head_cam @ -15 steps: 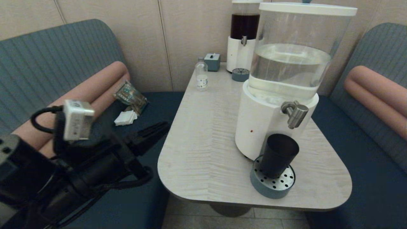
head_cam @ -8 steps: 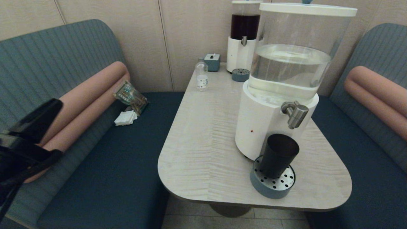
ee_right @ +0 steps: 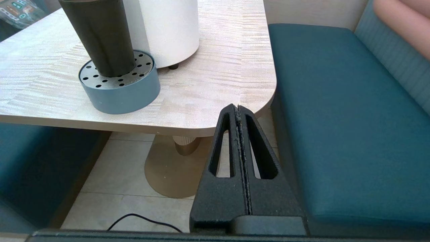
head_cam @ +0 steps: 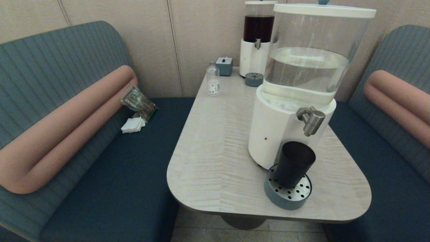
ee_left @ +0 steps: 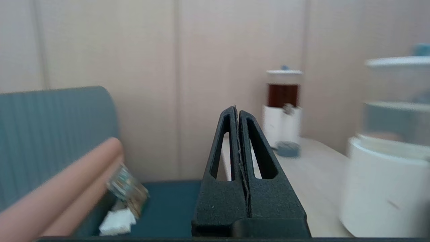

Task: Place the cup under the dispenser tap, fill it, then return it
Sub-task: Turn on the faucet

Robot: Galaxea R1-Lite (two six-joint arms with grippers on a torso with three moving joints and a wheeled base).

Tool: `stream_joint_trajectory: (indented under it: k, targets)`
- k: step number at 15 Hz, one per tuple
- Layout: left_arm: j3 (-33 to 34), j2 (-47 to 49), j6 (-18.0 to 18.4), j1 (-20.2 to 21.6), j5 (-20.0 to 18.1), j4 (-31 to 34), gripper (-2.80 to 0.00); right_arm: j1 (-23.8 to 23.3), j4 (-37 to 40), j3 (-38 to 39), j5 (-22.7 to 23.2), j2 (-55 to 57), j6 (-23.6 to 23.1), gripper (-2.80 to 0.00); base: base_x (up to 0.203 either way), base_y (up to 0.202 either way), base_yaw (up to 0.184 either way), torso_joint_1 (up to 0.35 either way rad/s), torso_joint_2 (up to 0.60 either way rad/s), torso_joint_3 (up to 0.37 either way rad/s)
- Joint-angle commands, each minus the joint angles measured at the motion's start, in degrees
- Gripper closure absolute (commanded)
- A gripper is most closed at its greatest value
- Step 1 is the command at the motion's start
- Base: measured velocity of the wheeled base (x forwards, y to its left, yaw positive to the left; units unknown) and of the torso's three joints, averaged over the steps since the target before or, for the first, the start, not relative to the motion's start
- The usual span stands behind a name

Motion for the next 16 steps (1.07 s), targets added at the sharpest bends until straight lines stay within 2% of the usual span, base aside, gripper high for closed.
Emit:
stream_joint_trajectory:
  k: [1,2,3,5,6,8,11,13,15,16]
  targets:
    - [-1.75,-13.55,-0.31,0.22,-1.13,17.13,0.00,-0.01,-0.01,0.84,0.00,0.02,0.05,0.00,0.000,0.000,0.000,0.000,0.00,0.000]
    - [-2.81,-16.33,-1.01,0.22,-1.93,23.70,0.00,-0.04,0.05,0.86,0.00,-0.02,0.14,0.00,0.000,0.000,0.000,0.000,0.00,0.000]
    - [-4.12,-17.91,-4.52,0.22,-2.97,27.18,0.00,-0.03,0.05,0.83,0.00,-0.02,0.14,0.00,0.000,0.000,0.000,0.000,0.00,0.000]
    - [-6.14,-17.71,-17.68,-0.02,-4.22,27.42,0.00,-0.04,0.05,0.88,0.00,-0.02,0.14,0.00,0.000,0.000,0.000,0.000,0.00,0.000]
    - [-7.08,-17.61,-21.77,-0.20,-4.52,27.56,0.00,-0.04,0.05,0.88,0.00,-0.02,0.14,0.00,0.000,0.000,0.000,0.000,0.00,0.000]
    - [-7.72,-17.56,-22.19,-0.49,-4.67,27.76,0.00,0.05,0.05,0.88,0.00,-0.02,0.14,0.00,0.000,0.000,0.000,0.000,0.00,0.000]
    - [-9.52,-18.14,-22.66,-4.55,-2.66,29.62,0.00,-0.04,0.05,0.88,0.00,-0.02,0.14,0.00,0.000,0.000,0.000,0.000,0.00,0.000]
    - [-9.13,-21.09,-22.46,-4.61,-2.52,31.80,0.00,-0.04,0.05,0.88,0.00,-0.02,0.14,0.00,0.000,0.000,0.000,0.000,0.00,0.000]
    - [-8.36,-26.20,-19.88,-4.94,-2.58,35.21,0.00,0.01,0.05,0.88,0.00,-0.02,0.14,0.00,0.000,0.000,0.000,0.000,0.00,0.000]
    - [-8.16,-29.67,-16.33,-5.11,-2.92,38.20,0.00,-0.03,0.05,0.88,0.00,-0.02,0.14,0.00,0.000,0.000,0.000,0.000,0.00,0.000]
